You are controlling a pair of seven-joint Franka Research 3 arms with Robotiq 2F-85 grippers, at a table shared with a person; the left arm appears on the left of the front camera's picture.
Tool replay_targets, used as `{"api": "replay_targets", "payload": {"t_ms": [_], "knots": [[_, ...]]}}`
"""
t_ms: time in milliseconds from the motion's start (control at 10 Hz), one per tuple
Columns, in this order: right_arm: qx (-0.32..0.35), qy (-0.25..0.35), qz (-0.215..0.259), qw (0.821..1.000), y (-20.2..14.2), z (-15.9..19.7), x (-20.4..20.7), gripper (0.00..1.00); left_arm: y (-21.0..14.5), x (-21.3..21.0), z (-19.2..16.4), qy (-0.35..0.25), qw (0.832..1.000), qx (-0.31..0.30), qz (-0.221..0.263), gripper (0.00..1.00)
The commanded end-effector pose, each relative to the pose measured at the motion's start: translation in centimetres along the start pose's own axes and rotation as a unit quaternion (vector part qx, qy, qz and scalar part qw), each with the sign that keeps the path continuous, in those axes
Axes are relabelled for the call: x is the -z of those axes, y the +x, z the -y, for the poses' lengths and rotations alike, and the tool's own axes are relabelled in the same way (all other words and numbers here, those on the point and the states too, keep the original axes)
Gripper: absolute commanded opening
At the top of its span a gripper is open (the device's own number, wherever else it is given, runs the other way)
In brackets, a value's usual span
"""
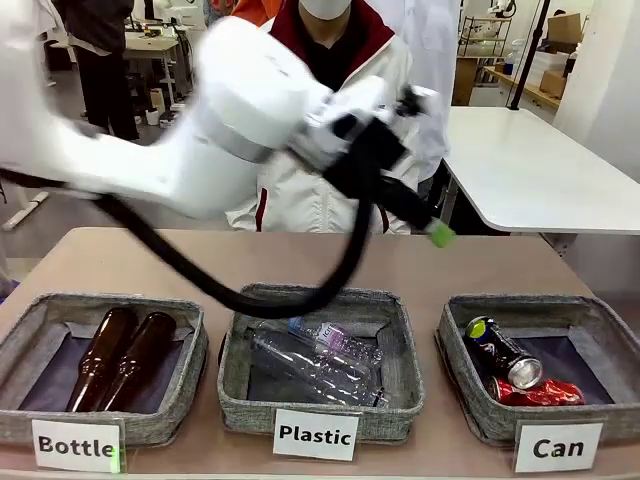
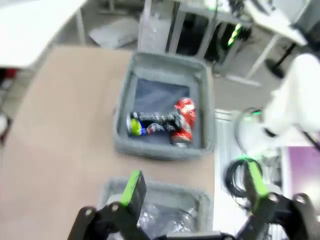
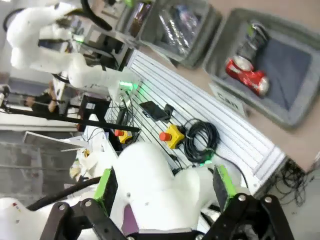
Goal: Sort the can waste into the basket.
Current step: Pick up the can waste from the table and place it in the right Fabric basket.
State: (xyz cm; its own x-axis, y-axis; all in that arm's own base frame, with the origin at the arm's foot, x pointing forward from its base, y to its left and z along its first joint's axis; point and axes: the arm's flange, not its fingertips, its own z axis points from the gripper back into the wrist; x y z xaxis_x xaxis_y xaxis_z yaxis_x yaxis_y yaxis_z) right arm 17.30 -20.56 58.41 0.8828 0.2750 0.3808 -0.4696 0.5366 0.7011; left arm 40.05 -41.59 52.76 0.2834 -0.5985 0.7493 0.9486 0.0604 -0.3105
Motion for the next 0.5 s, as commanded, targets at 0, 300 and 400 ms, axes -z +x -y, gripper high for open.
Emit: {"api": "replay_targets", "payload": {"t_ms": [0, 300, 400], "knots": [[-0.036, 0.001, -0.01, 0.999, 5.0, -1.3, 5.8, 1.0, -4.8, -11.2, 5.2, 0.005, 0.996, -0.09, 0.02, 1.0], [-0.002, 0.059, -0.005, 0.998, 10.4, -2.4, 15.0, 1.0, -13.0, -27.0, 6.5, -0.037, 0.936, -0.314, 0.155, 1.0], [0.009, 0.09, 0.003, 0.996, 11.3, -2.7, 16.9, 1.0, -17.2, -31.2, 7.4, -0.026, 0.91, -0.369, 0.189, 1.0]]}}
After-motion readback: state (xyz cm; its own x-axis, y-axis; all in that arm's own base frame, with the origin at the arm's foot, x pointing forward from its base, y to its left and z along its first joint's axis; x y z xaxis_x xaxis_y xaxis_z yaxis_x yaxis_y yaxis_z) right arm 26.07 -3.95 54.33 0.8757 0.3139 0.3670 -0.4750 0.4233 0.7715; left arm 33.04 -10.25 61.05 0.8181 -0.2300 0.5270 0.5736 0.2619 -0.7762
